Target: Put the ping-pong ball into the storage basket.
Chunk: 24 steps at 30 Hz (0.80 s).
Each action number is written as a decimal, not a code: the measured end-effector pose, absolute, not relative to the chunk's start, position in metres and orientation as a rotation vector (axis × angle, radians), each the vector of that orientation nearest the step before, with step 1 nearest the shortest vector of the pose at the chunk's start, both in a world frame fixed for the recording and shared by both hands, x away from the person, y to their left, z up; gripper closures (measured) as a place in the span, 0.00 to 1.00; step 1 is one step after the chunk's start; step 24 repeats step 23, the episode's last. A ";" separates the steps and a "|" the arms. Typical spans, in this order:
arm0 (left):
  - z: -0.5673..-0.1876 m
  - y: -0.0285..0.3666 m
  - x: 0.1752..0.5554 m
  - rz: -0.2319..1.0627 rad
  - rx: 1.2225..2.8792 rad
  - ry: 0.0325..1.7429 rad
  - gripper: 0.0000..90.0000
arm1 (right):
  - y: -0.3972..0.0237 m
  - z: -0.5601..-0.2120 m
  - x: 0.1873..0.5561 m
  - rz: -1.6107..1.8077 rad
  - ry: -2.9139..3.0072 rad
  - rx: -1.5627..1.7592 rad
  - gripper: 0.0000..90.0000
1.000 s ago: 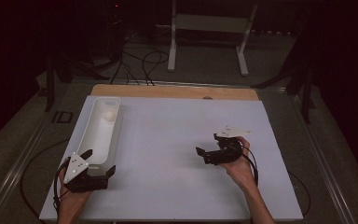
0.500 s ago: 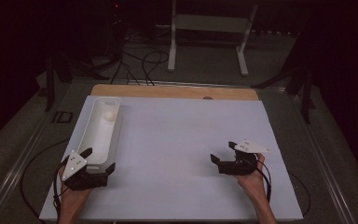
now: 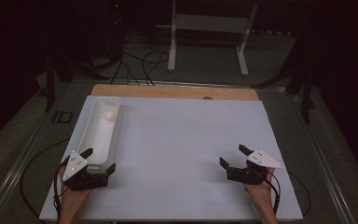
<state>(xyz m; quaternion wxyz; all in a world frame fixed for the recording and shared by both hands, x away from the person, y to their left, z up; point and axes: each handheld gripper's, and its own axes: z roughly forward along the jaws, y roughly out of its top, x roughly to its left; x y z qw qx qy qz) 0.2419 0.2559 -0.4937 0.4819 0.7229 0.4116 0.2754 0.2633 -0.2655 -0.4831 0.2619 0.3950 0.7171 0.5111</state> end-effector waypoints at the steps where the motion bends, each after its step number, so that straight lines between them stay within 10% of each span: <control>1: -0.494 0.256 0.242 0.671 1.762 1.003 0.00 | -0.267 -0.484 0.262 1.384 1.937 1.066 0.09; 24: -0.489 0.246 0.235 0.713 1.768 0.958 0.00 | -0.282 -0.486 0.252 1.399 1.864 1.079 0.09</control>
